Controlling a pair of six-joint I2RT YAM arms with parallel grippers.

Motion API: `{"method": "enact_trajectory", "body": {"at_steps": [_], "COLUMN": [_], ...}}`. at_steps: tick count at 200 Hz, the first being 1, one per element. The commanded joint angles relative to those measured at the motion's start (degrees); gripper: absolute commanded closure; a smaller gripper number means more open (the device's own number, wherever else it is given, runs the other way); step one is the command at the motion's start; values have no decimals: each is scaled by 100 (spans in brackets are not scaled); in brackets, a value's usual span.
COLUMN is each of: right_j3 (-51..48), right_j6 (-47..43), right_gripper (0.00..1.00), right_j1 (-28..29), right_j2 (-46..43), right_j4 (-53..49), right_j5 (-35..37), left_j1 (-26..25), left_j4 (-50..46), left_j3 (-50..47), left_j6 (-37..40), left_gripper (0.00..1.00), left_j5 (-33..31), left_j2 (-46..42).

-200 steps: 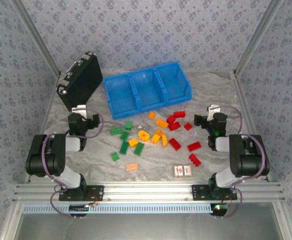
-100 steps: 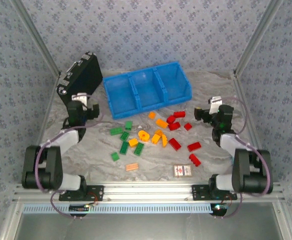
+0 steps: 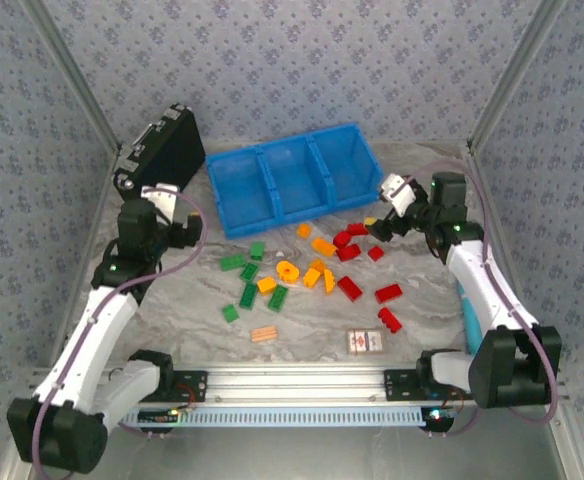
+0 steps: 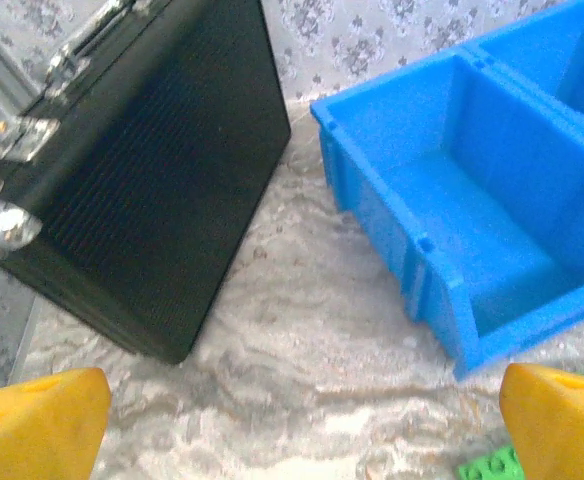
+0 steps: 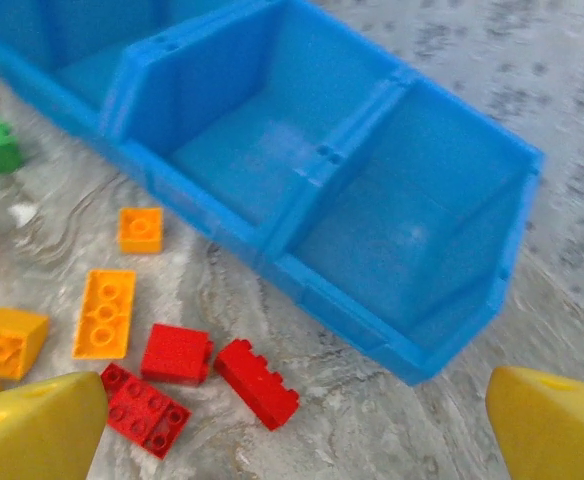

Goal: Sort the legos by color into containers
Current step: Pick up the lego from the center of the table.

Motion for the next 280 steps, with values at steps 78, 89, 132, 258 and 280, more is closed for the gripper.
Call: {"method": "enact_trajectory", "body": {"at_steps": [78, 89, 132, 258, 280], "right_j3": [-520, -528, 57, 1058, 1193], "right_j6": [-1948, -2088, -2508, -2586, -2568], "right_gripper": [2, 1, 1, 4, 7], "right_j1": [192, 183, 226, 424, 437], "right_j2": [1251, 1392, 2171, 3420, 3612], "right_j4": [-435, -217, -227, -285, -273], "right_j5": [1096, 1167, 1286, 1335, 1389], "left_j1": [-127, -131, -137, -133, -133], "left_j4": [-1318, -1386, -1091, -954, -945], "left_j3": [-1022, -1220, -1667, -1768, -1768], "left_j6": [477, 524, 638, 761, 779], "left_gripper": [0, 0, 0, 0, 0], "left_j5": [692, 628, 777, 1005, 1040], "left_j2": [-1812, -1991, -2608, -2191, -2065]}}
